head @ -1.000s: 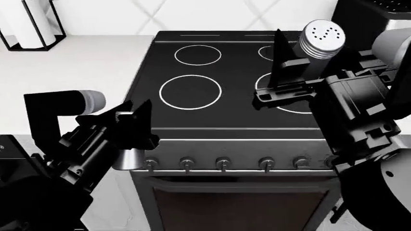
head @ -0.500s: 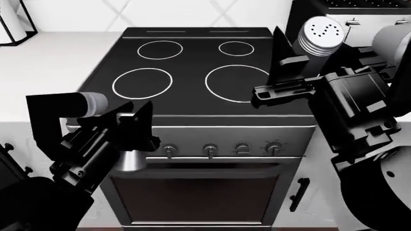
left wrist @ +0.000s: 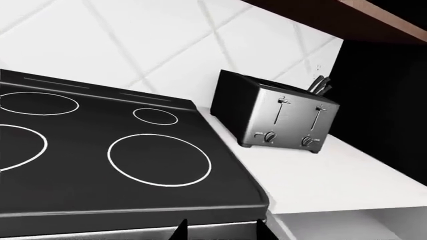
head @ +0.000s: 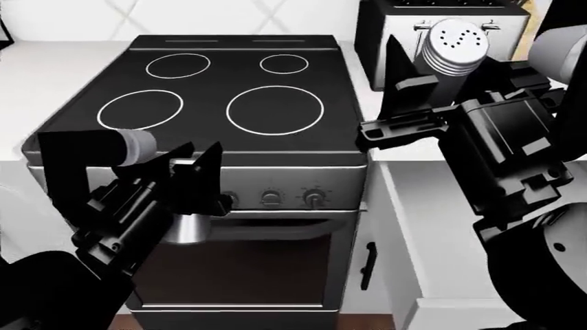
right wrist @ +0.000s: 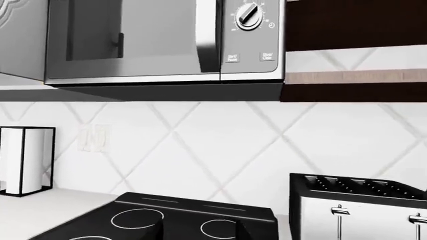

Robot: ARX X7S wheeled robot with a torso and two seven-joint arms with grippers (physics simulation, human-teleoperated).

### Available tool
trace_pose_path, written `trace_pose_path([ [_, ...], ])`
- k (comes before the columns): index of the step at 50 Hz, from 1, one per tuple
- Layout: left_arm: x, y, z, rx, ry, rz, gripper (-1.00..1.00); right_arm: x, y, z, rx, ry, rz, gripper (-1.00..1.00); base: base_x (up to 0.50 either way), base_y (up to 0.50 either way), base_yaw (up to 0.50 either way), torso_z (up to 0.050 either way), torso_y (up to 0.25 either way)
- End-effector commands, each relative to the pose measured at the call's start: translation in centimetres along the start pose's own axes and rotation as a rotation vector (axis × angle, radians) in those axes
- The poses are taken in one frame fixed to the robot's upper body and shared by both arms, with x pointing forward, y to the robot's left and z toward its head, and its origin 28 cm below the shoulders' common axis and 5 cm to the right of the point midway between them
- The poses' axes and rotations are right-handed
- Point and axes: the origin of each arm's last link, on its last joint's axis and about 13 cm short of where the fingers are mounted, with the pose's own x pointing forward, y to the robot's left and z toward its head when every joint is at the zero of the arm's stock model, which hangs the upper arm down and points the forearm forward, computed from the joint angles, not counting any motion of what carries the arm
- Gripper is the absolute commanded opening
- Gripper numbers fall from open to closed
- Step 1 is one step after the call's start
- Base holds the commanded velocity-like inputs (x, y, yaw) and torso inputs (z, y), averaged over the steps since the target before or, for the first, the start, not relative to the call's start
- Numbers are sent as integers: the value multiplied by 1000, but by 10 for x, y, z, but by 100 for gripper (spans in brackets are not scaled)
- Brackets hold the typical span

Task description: Pick and place the shaker into the drawer. Then close the cabinet.

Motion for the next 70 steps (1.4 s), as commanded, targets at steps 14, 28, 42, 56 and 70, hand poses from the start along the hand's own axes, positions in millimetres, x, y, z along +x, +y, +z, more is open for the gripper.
trace_pose_path([
  [14, 0, -2, -1, 4, -1, -8, -100, -4, -1, -4, 10, -8, -26, -100, -45, -500, 0, 1, 0],
  [28, -1, -3, -1, 6, 1, -11, -100, -5, -1, -5, 13, -12, -28, -100, 0, -500, 0, 0, 0],
  [42, -2, -2, -2, 6, 3, -12, -100, -5, -1, -6, 13, -10, -26, -100, 37, -500, 0, 0, 0],
  [56, -2, -3, -2, 6, 3, -12, -100, -5, -1, -6, 8, -6, -29, -100, 151, -500, 0, 0, 1],
  [70, 0, -1, 8, 48, -10, -30, -100, -4, -2, -3, -26, 119, 4, -100, 144, -246, 0, 0, 1],
])
